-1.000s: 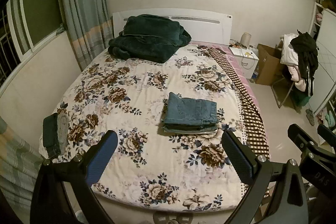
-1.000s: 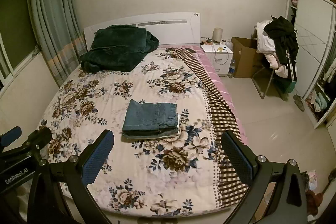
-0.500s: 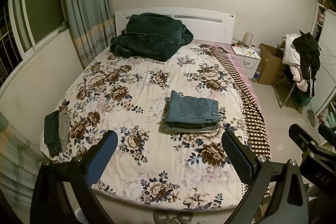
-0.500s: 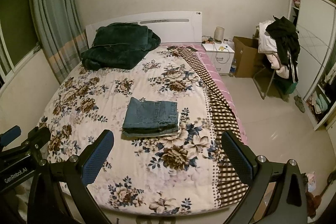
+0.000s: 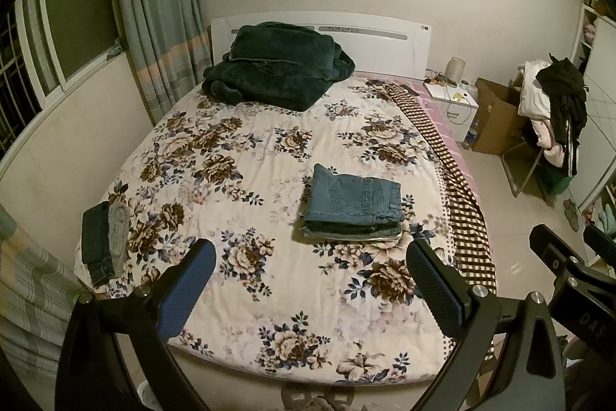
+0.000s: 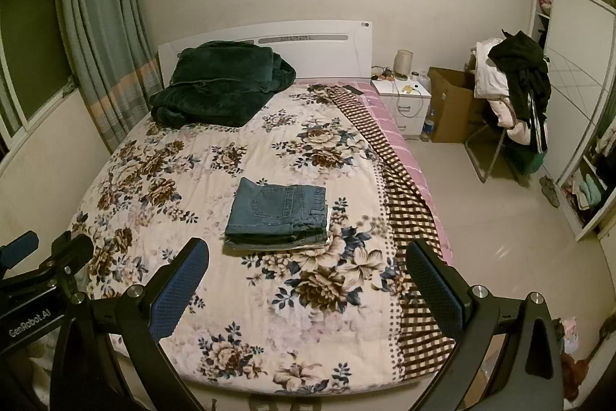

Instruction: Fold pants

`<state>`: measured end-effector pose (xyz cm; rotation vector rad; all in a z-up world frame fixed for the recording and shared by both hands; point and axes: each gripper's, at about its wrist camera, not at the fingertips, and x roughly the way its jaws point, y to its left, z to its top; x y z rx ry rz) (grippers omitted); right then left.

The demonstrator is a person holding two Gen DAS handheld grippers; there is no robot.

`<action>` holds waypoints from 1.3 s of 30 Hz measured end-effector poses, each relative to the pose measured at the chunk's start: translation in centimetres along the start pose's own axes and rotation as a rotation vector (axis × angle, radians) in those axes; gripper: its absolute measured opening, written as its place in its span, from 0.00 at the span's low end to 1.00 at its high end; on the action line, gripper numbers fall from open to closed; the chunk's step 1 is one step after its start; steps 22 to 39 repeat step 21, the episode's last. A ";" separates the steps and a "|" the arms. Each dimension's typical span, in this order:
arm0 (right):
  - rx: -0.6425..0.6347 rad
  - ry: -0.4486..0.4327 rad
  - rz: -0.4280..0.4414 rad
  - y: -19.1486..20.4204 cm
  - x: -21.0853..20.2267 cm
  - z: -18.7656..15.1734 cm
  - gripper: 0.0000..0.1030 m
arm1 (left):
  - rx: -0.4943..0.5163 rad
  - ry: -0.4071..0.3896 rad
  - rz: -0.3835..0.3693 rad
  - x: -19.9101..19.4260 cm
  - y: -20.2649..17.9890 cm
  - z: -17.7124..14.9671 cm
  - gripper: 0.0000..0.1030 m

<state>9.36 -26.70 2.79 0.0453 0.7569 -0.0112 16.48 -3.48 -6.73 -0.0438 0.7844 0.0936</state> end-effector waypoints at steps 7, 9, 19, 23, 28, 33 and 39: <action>-0.001 0.003 -0.002 -0.3 0.2 -0.1 1.00 | 0.001 0.000 0.002 0.0 0.0 0.2 0.98; -0.002 0.002 0.000 -0.3 0.2 -0.1 1.00 | -0.002 0.001 0.001 0.0 0.0 0.2 0.98; -0.006 0.002 0.004 -0.5 0.4 0.1 1.00 | 0.004 0.000 -0.003 0.1 0.1 0.4 0.98; -0.007 0.002 0.004 -0.5 0.4 0.2 1.00 | 0.005 0.001 -0.004 0.0 0.1 0.4 0.98; -0.007 0.002 0.004 -0.5 0.4 0.2 1.00 | 0.005 0.001 -0.004 0.0 0.1 0.4 0.98; -0.007 0.002 0.004 -0.5 0.4 0.2 1.00 | 0.005 0.001 -0.004 0.0 0.1 0.4 0.98; -0.007 0.002 0.004 -0.5 0.4 0.2 1.00 | 0.005 0.001 -0.004 0.0 0.1 0.4 0.98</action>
